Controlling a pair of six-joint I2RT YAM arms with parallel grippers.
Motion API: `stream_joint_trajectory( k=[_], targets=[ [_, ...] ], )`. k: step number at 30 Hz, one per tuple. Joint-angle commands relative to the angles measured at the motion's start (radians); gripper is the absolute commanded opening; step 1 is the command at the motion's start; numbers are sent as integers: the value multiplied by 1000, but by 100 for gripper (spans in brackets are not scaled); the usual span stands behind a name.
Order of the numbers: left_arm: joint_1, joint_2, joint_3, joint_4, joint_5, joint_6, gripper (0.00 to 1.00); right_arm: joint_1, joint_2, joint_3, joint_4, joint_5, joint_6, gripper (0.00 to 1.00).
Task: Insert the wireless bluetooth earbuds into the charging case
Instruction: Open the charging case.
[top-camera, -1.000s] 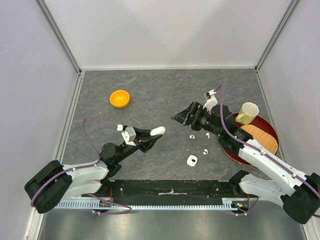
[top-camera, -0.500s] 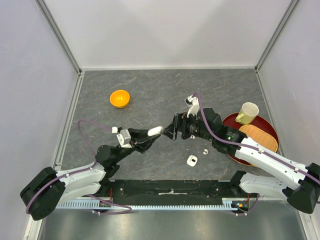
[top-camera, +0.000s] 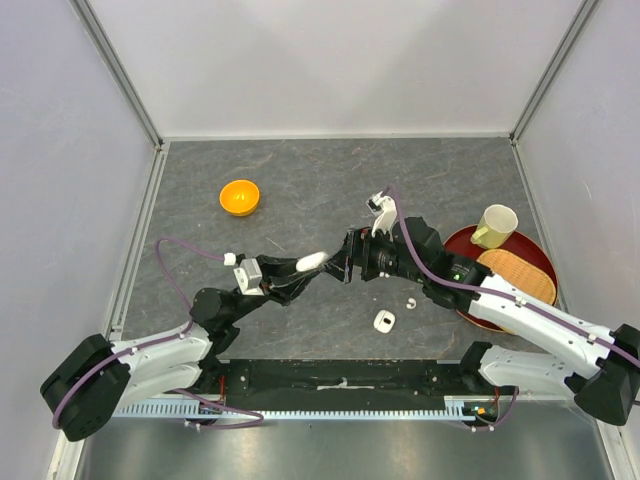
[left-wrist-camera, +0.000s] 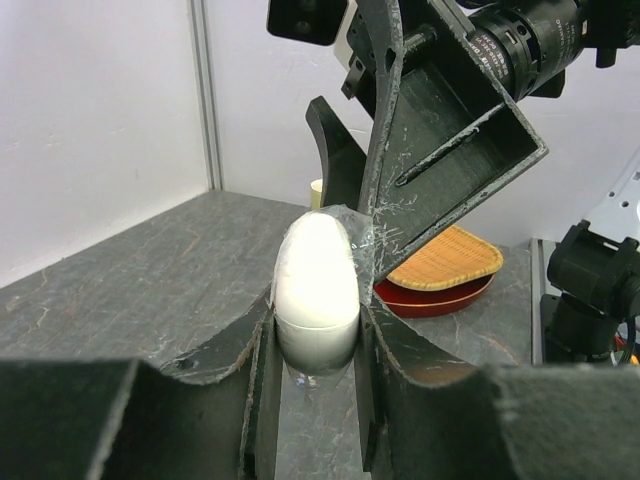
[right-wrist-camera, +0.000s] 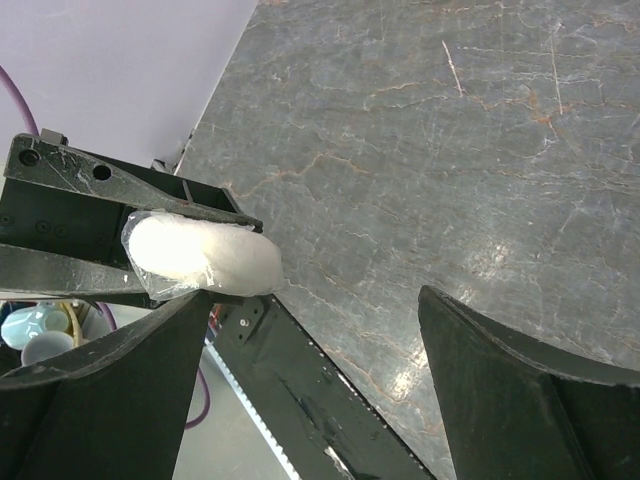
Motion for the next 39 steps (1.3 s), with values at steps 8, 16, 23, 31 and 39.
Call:
stream_joint_trajectory(
  k=[8, 16, 23, 31, 39],
  targets=[
    [-10, -29, 96, -36, 202, 75, 2, 3, -8, 12, 92, 38, 64, 93],
    [-9, -53, 99, -98, 199, 97, 2, 3, -24, 0, 123, 46, 107, 93],
    [-9, -70, 101, -143, 204, 115, 2, 1, -33, -11, 126, 70, 127, 94],
    [-9, -61, 110, -174, 201, 129, 2, -2, -39, -17, 138, 84, 151, 94],
    [-9, -57, 93, -143, 104, 131, 2, -8, -37, -14, 149, 72, 147, 94]
  ],
)
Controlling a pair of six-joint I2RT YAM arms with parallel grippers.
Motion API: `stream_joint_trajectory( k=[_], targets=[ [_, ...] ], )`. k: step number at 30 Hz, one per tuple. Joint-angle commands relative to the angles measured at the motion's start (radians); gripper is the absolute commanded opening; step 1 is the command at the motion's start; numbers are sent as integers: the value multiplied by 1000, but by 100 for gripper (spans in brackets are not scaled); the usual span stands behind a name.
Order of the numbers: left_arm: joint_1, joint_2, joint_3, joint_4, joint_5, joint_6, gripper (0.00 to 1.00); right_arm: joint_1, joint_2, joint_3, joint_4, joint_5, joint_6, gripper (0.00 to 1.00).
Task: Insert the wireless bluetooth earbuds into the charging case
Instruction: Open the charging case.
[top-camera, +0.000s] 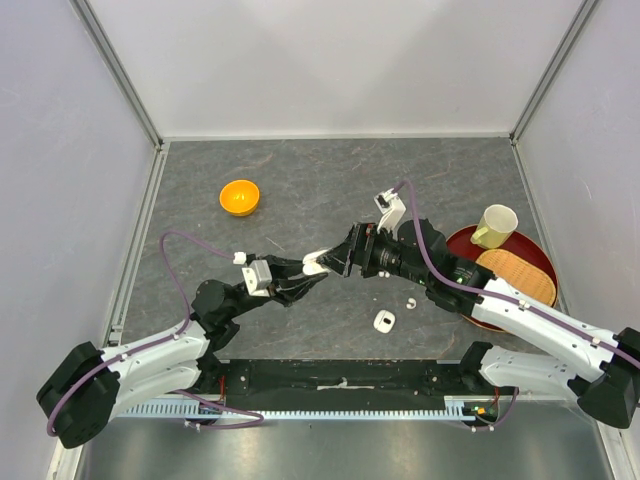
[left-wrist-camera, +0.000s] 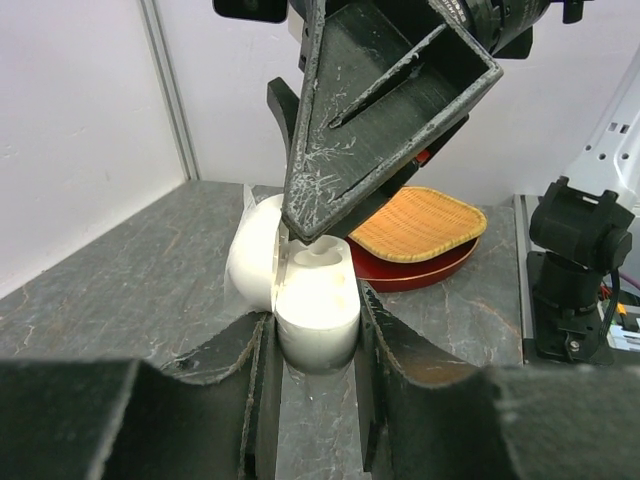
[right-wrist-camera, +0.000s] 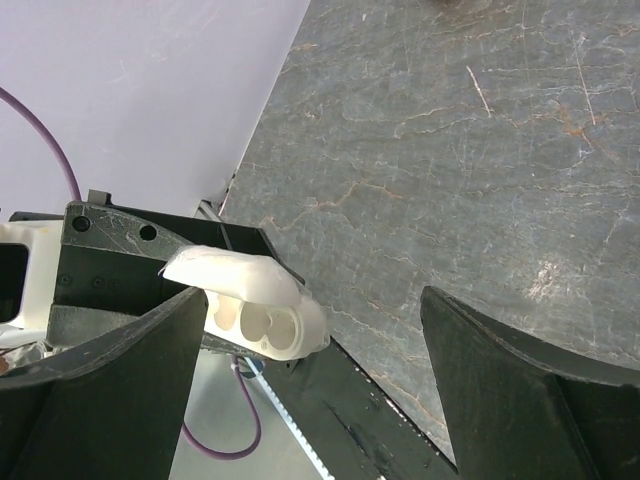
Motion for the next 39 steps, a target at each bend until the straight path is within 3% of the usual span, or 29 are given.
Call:
stream_joint_trajectory(
  k=[1, 8, 20, 32, 39],
  targets=[
    [-11, 3, 10, 69, -43, 46, 2, -10, -13, 7, 80, 28, 2, 94],
    [-10, 16, -5, 84, -145, 43, 2, -10, -69, 13, 108, 28, -35, 94],
    [-1, 21, -13, 116, -183, 12, 2, -23, -65, 15, 57, 65, -37, 94],
    [-1, 21, -42, 195, -212, -12, 2, -33, -10, -22, 112, -78, 22, 77],
    [-2, 24, -38, 202, -177, -23, 2, -33, 47, -33, 167, -117, 74, 72]
  ],
)
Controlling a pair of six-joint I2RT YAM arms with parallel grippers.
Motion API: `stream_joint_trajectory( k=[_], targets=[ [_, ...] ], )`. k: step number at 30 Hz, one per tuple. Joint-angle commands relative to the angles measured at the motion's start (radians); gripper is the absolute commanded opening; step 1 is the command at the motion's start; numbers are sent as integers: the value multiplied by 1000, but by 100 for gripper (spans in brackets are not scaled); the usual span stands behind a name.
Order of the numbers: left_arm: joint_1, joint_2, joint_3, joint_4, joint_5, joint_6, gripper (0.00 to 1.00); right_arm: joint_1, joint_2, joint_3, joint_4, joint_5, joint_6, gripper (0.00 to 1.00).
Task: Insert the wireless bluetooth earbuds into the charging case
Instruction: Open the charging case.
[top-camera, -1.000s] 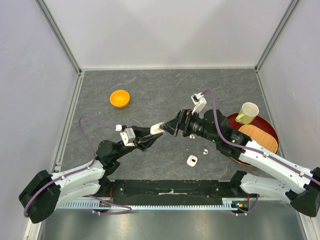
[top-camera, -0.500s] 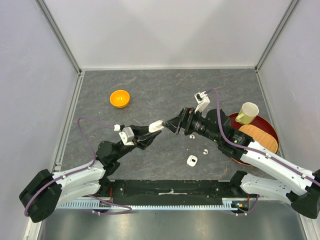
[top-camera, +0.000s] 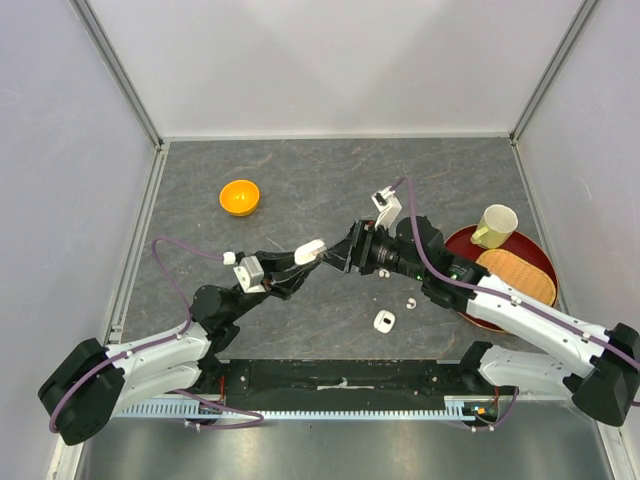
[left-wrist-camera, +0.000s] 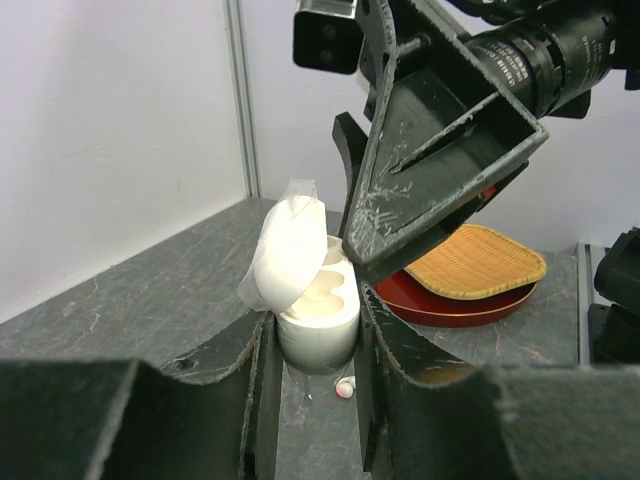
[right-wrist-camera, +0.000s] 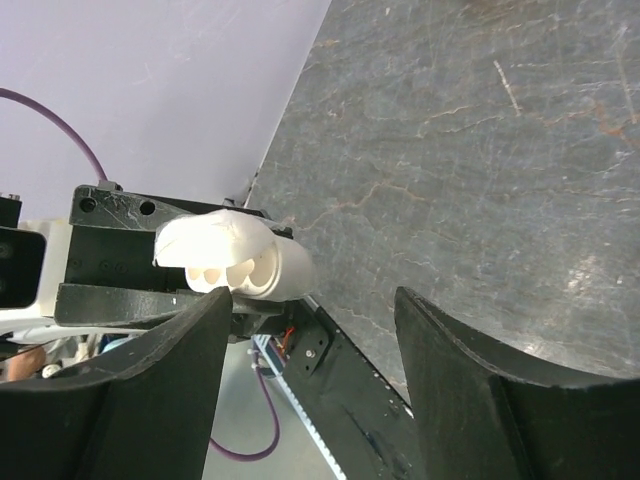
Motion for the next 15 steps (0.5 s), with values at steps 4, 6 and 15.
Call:
stream_joint_trajectory(
  k=[4, 6, 15],
  targets=[
    [2, 0, 0, 78, 28, -14, 2, -4, 41, -44, 193, -84, 110, 72],
    [2, -1, 0, 77, 34, -12, 2, -8, 52, -62, 259, -104, 152, 71],
    [2, -19, -5, 65, 63, 6, 2, -54, 91, -143, 442, -193, 291, 65]
  ],
)
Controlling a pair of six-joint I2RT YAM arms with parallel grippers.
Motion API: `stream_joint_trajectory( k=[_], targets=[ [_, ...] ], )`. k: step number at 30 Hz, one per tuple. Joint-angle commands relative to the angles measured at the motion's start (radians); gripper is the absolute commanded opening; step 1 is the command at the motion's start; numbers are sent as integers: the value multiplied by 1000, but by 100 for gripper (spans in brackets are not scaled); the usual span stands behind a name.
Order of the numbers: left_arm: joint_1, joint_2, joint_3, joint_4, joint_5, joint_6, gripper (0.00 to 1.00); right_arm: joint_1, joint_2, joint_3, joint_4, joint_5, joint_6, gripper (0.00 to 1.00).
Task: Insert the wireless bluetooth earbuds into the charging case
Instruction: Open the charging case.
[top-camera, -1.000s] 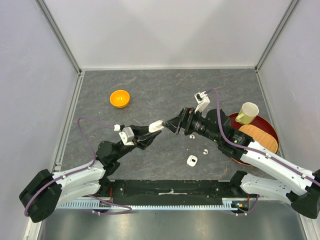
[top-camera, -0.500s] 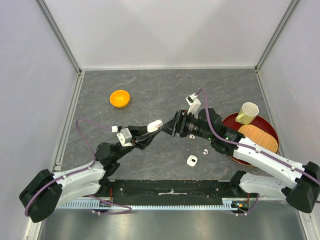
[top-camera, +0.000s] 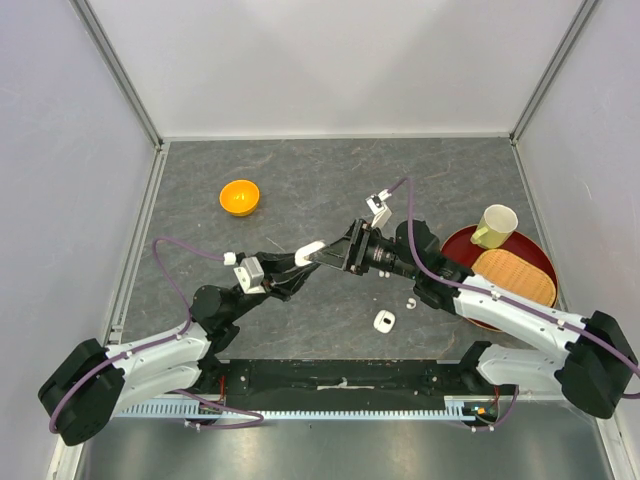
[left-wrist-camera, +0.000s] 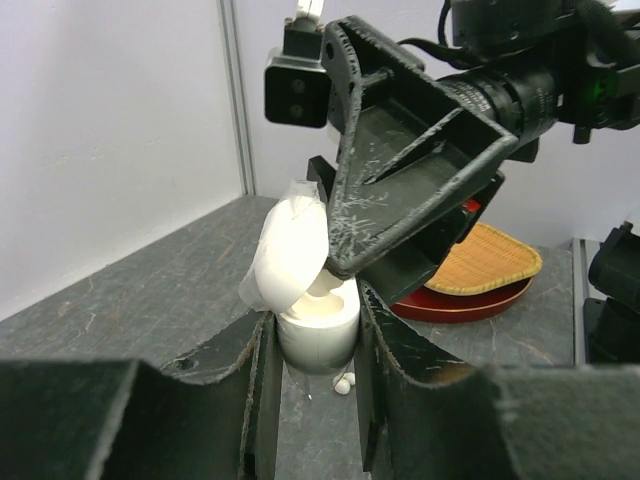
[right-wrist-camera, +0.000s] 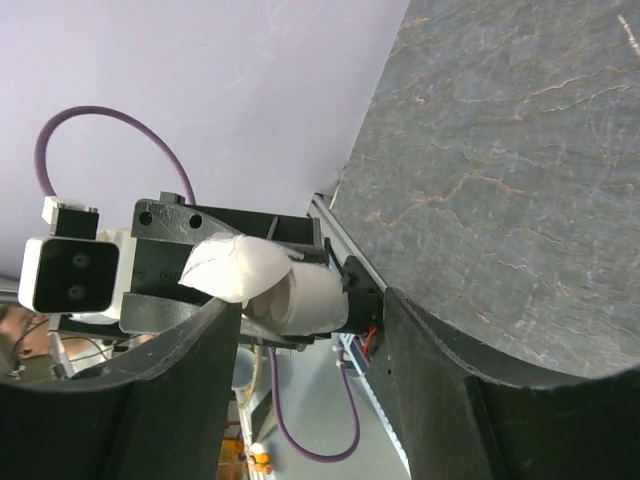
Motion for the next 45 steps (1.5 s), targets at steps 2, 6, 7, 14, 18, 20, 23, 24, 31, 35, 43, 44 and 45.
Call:
stream_joint_trajectory(
  k=[2, 6, 7, 14, 18, 20, 23, 24, 31, 35, 43, 44, 45],
  targets=[
    [0, -23, 1, 58, 59, 12, 2, -35, 22, -46, 188, -69, 113, 64],
    [0, -16, 7, 52, 84, 18, 2, -43, 31, -60, 235, -95, 147, 60],
    [-2, -16, 7, 52, 85, 18, 2, -44, 32, -60, 240, -103, 153, 59],
    [-2, 0, -16, 118, 4, -5, 6, -45, 48, -63, 248, -166, 191, 39],
    [0, 1, -42, 175, -57, -27, 14, -44, 46, -85, 289, -175, 230, 30],
    [-2, -1, -42, 173, -65, -33, 20, -46, 49, -99, 326, -175, 256, 27],
    [-1, -1, -42, 181, -76, -43, 26, -43, 64, -129, 404, -167, 326, 24],
    [0, 2, -42, 185, -77, -45, 26, -41, 69, -144, 444, -163, 352, 23],
    [0, 19, -50, 247, -91, -66, 34, -43, 110, -198, 610, -160, 449, 17],
    [-1, 17, -50, 250, -100, -70, 37, -43, 109, -203, 617, -160, 461, 14],
    [-2, 10, -53, 250, -119, -70, 46, -43, 107, -214, 627, -148, 477, 11],
    [-1, 13, -53, 250, -117, -68, 46, -43, 109, -214, 627, -147, 477, 11],
    [-2, 13, -51, 250, -116, -68, 46, -43, 109, -214, 627, -147, 477, 11]
  ],
)
